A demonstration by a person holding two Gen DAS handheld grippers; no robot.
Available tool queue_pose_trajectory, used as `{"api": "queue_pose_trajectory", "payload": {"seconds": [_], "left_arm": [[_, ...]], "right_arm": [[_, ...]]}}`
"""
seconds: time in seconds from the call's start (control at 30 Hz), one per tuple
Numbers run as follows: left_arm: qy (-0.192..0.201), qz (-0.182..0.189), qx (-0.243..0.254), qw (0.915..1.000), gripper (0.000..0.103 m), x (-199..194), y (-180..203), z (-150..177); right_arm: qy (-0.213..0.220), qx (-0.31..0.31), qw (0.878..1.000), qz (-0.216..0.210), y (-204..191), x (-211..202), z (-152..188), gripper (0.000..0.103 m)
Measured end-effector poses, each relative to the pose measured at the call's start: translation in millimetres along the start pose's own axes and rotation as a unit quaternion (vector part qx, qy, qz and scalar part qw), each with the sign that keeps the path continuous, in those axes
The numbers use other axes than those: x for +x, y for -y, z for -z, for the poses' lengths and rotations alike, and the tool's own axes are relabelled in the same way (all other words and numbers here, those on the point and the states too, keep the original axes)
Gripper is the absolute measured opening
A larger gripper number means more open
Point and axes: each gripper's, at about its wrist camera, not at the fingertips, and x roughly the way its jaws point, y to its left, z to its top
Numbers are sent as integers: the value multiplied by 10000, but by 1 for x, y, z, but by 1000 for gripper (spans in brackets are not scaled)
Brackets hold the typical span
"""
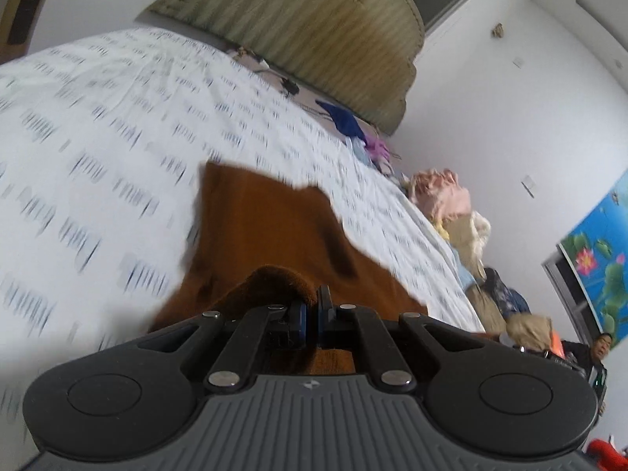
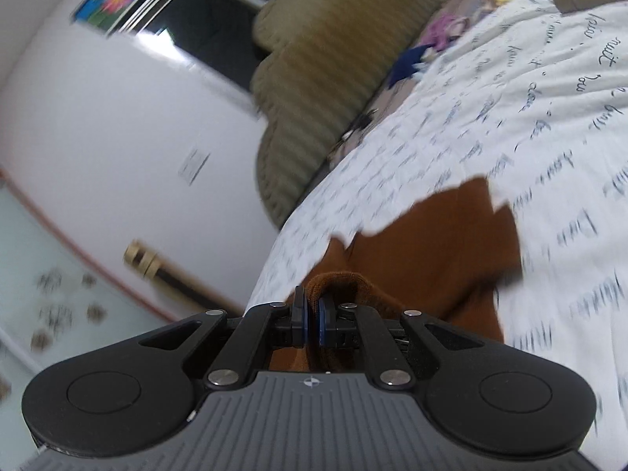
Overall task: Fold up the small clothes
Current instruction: 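Lift the hem with both tools and fold it toward the collar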
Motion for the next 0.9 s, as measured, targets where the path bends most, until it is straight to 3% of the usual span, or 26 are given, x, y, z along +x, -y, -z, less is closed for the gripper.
{"api": "queue_pose_trajectory", "payload": {"seconds": [0.2,0.27,0.37,0.4,0.5,0.63,0.7,0.77,0.9], "left_arm": [[30,-565,95,9984,5,105,11,-57],[-18,-794,-203,9966,5,136,1,-67],[-214,-1108,-783,9905,5,172,-24,-77],[-287,-1152,-943,9884,5,181,-32,-79],[-369,-1092,-1076,9875,5,187,-41,-86],[-310,-1055,-625,9920,5,175,-22,-100],[-353,-958,-699,9923,5,170,-23,-108],[-218,-935,-697,9929,5,157,-23,-113],[13,-1025,109,9947,5,126,0,-96]], "right_arm": [[366,812,9953,382,51,63,-48,10],[413,1253,9898,542,75,83,-58,13],[381,2013,9755,798,111,106,-63,30],[446,2161,9705,973,120,109,-64,40],[470,2295,9653,1150,137,112,-64,43],[391,1757,9801,840,115,98,-63,43],[231,1290,9899,532,92,87,-56,43],[-173,938,9952,224,72,84,-44,43],[-940,511,9942,123,45,93,-16,43]]}}
